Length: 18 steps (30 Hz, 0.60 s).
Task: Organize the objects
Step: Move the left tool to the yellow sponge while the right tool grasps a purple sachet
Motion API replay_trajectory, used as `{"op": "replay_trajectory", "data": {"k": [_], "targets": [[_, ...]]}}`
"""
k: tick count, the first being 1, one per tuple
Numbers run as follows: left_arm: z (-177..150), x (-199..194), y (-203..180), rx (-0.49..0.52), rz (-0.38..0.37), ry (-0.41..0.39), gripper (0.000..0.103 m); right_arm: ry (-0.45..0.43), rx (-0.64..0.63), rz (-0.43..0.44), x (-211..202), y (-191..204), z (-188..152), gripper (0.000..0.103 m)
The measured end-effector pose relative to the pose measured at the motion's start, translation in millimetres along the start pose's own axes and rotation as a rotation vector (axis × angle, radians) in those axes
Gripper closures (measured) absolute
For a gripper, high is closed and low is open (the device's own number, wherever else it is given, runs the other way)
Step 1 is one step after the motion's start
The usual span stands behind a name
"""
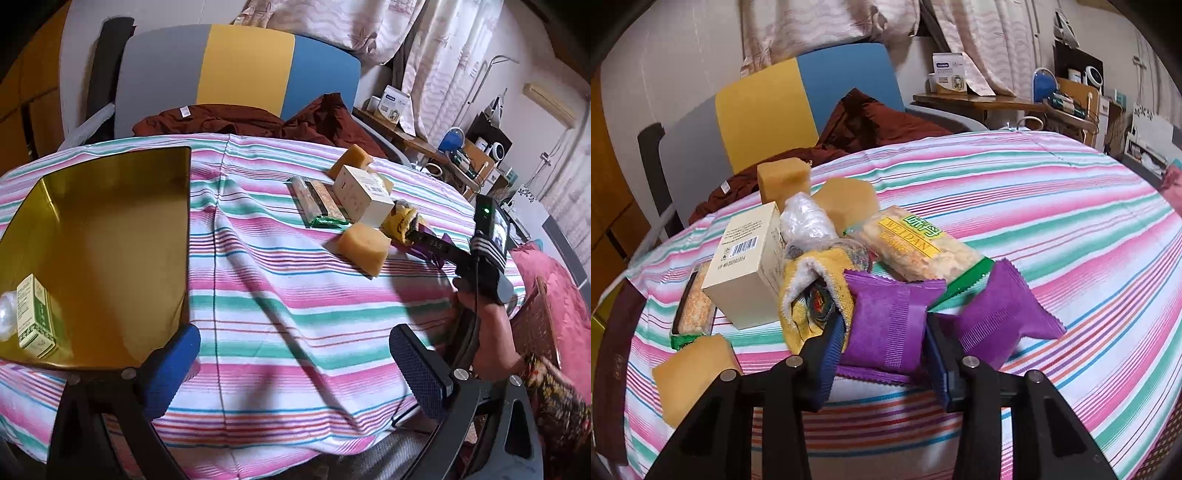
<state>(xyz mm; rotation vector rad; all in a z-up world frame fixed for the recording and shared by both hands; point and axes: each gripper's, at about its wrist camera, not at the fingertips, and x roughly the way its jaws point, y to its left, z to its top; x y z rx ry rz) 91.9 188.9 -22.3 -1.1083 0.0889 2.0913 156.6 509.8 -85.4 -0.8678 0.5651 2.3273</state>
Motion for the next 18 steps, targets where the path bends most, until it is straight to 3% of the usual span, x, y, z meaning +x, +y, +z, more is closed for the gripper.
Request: {"op": "replay_trajectory", "data": {"k": [11,13,18], "targets": [[23.5,37.1,-35.1,0.111,0.016,0.027,0.000,-0.035,0.039,0.032,-9.1,-7.6,-13.7,0.065],[28.1,45.1,-40.5,0.123,0.015,0.027,0.000,-0.038,0.055,0.044,-9.8,-11.0,-15.1,0.061],[40.8,64.9,-55.1,0.166,0.018,0.032,0.000,-0.068,0.146,0.147,-15.6,-30.2,-19.8,0.060]]}}
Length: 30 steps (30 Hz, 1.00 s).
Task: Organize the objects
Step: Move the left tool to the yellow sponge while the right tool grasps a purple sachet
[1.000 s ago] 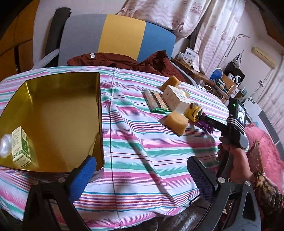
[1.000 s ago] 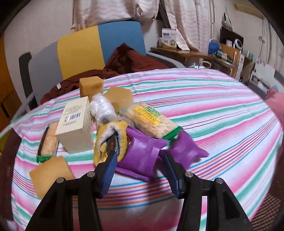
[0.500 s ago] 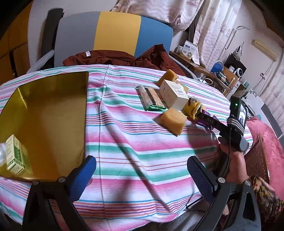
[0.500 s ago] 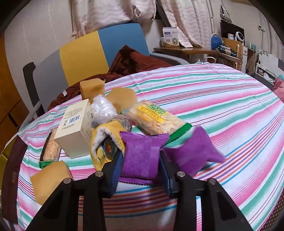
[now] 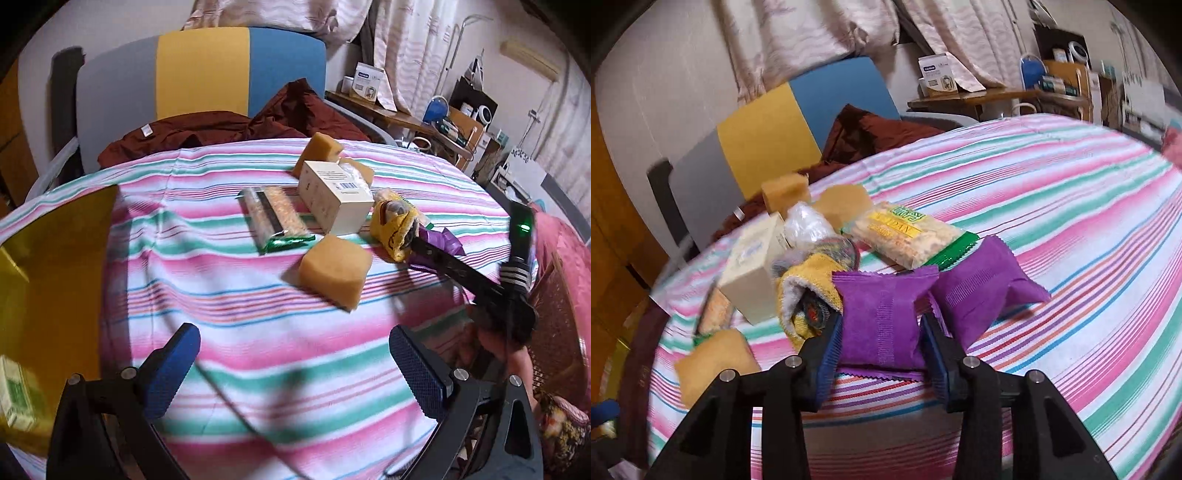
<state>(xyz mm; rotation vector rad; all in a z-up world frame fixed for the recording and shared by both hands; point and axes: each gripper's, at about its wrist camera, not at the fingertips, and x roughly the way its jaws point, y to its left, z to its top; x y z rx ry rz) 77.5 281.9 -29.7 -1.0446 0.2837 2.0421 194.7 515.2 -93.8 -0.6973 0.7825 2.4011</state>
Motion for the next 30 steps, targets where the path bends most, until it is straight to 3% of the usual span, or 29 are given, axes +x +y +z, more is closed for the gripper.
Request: {"op": "replay_trajectory", "data": {"k": [3,10,18,27,28,29,30], "targets": [[5.0,9.7,-3.2,0.004,-0.004,0.011,0.000,-0.028,0.026,0.050,-5.7,-5.2,0.0,0.059],[14.9,25.9,-12.9,0.050,0.012,0.015,0.000,0.027,0.033,0.033,8.6,-1.9,2.6,0.060],[31.4,46.7,-20.9,0.094,0.017,-0.013,0.000,-0.120,0.101,0.027,-17.1,-13.1,-4.2,0.063],[39.7,92.7,-35.0,0.186,0.021,0.013,0.001,-0.112,0.109,0.042,-13.0,-14.4,-4.3,0.062],[39.1,97.0,-36.0,0.196,0.017,0.017,0.007,-0.112,0.109,0.043,-13.0,-14.5,-4.6,0.062],[37.3,103.2,-37.7,0.209,0.018,0.027,0.024,-0.112,0.110,0.042,-13.1,-14.4,-4.7,0.062],[35.4,107.6,-38.4,0.217,0.008,0.039,0.029,-0.113,0.109,0.042,-12.9,-14.4,-4.8,0.062]]}}
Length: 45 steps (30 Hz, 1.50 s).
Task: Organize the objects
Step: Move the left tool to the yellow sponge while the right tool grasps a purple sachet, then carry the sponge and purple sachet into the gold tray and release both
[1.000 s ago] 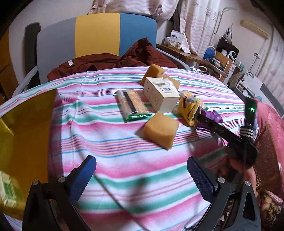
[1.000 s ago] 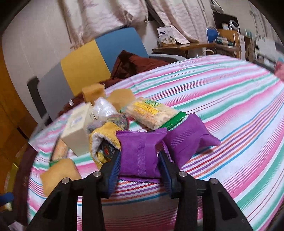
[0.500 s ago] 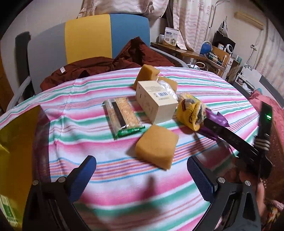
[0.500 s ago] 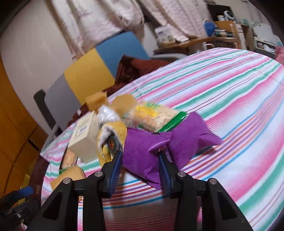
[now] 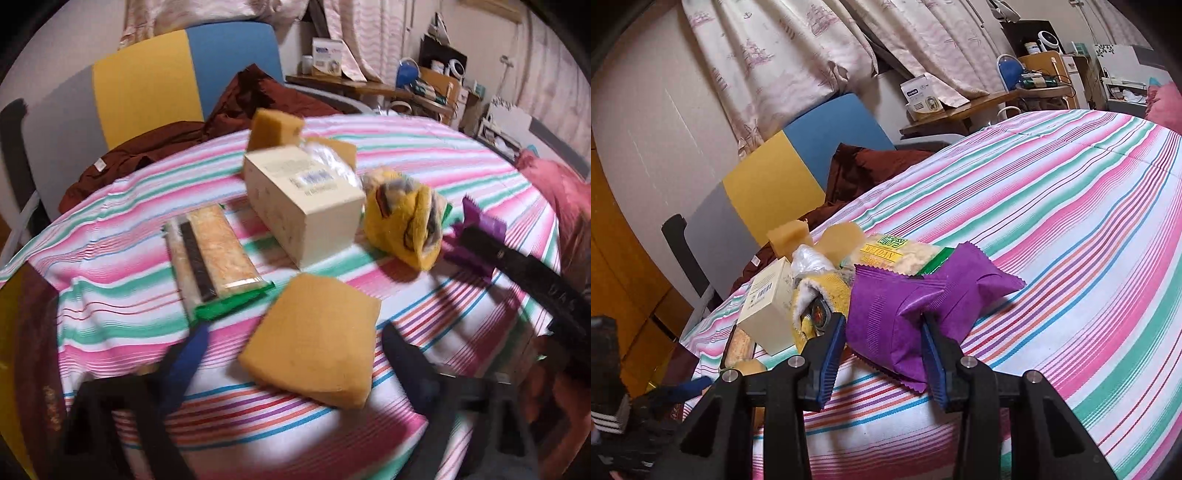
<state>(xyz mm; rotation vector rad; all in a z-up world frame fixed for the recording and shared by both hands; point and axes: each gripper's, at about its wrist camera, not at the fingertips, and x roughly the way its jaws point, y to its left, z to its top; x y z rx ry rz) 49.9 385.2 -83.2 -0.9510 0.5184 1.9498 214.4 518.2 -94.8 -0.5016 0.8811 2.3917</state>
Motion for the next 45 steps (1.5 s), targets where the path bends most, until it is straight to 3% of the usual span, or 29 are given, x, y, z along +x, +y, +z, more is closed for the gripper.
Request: {"op": "replay_trajectory", "data": {"k": [1,5,14,22,30,38,45], "targets": [[-2.3,2.7,-0.8,-0.002,-0.028,0.004,0.033,-0.001,0.000,0.001,0.2,0.2,0.6,0.062],[-15.0,-1.6,-7.8,0.034,0.001,-0.067,0.039,0.004,0.002,0.004,-0.7,-1.5,-1.6,0.062],[-28.0,-13.9,-4.8,-0.020,0.016,-0.077,0.044,0.017,-0.008,-0.012,1.3,0.4,-2.5,0.062],[-56.3,-53.4,-3.8,-0.061,-0.008,-0.101,0.045,-0.006,-0.026,-0.046,-3.3,4.1,-3.5,0.062],[-64.8,-105.2,24.0,-0.151,0.012,-0.185,0.045,-0.001,-0.085,-0.095,-12.8,16.9,-8.3,0.063],[-77.9,-145.2,77.3,-0.296,0.084,-0.253,0.045,0.008,-0.142,-0.028,-27.0,50.7,-15.2,0.063],[-103.6,-161.7,126.2,-0.436,0.156,-0.239,0.045,0.006,-0.242,0.097,-38.8,105.6,-13.5,0.063]]}}
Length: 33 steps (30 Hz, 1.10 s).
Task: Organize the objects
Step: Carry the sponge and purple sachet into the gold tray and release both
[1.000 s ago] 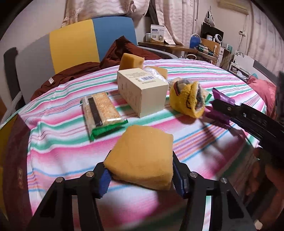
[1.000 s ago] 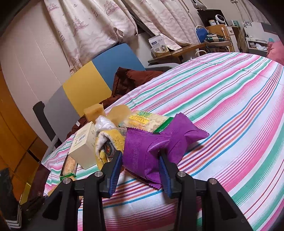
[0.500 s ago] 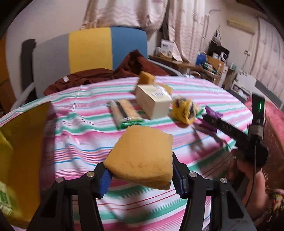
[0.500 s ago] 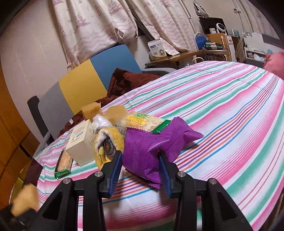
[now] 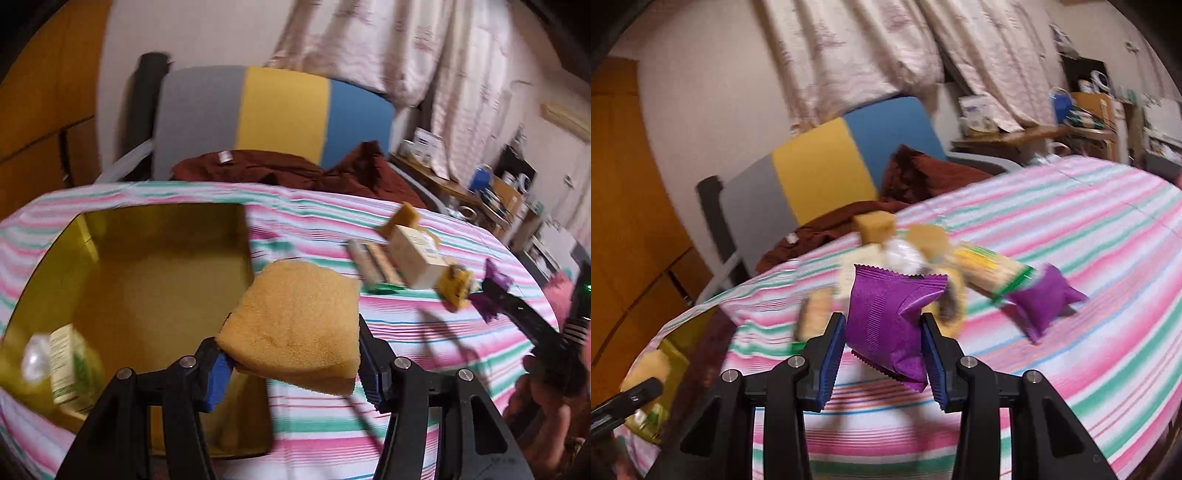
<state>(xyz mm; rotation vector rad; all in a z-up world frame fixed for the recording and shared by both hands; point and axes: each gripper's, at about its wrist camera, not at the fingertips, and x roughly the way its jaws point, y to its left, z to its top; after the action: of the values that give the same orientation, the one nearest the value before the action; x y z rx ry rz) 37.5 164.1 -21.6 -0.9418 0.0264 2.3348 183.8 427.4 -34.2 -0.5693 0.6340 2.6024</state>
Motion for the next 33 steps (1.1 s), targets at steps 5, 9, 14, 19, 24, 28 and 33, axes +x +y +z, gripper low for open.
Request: {"op": "replay_trajectory", "data": {"k": [5,9,14,19,24,28,33], "targets": [[-7.2,-6.3,40.5,-0.077,0.071,0.018,0.044,0.014,-0.079,0.128,-2.0,47.4,3.9,0.062],[-12.6,-5.9,70.8,-0.138,0.108,0.056,0.044,0.046,-0.114,0.206,1.4,78.9,-2.3,0.062],[-18.1,-4.9,96.6,-0.177,0.148,0.096,0.044,0.082,-0.166,0.301,-1.5,119.8,-12.4,0.063],[-23.7,-3.1,110.9,-0.181,0.188,0.116,0.044,0.116,-0.255,0.409,-5.1,165.6,-24.4,0.062],[-29.3,-6.1,120.7,-0.175,0.234,0.123,0.043,0.187,-0.318,0.458,4.4,198.9,-42.3,0.062],[-28.7,-11.2,127.4,-0.193,0.251,0.123,0.031,0.272,-0.334,0.479,18.7,217.7,-56.9,0.062],[-19.3,-41.8,144.8,-0.316,0.175,0.013,0.018,0.346,-0.376,0.499,31.7,234.7,-71.1,0.062]]}}
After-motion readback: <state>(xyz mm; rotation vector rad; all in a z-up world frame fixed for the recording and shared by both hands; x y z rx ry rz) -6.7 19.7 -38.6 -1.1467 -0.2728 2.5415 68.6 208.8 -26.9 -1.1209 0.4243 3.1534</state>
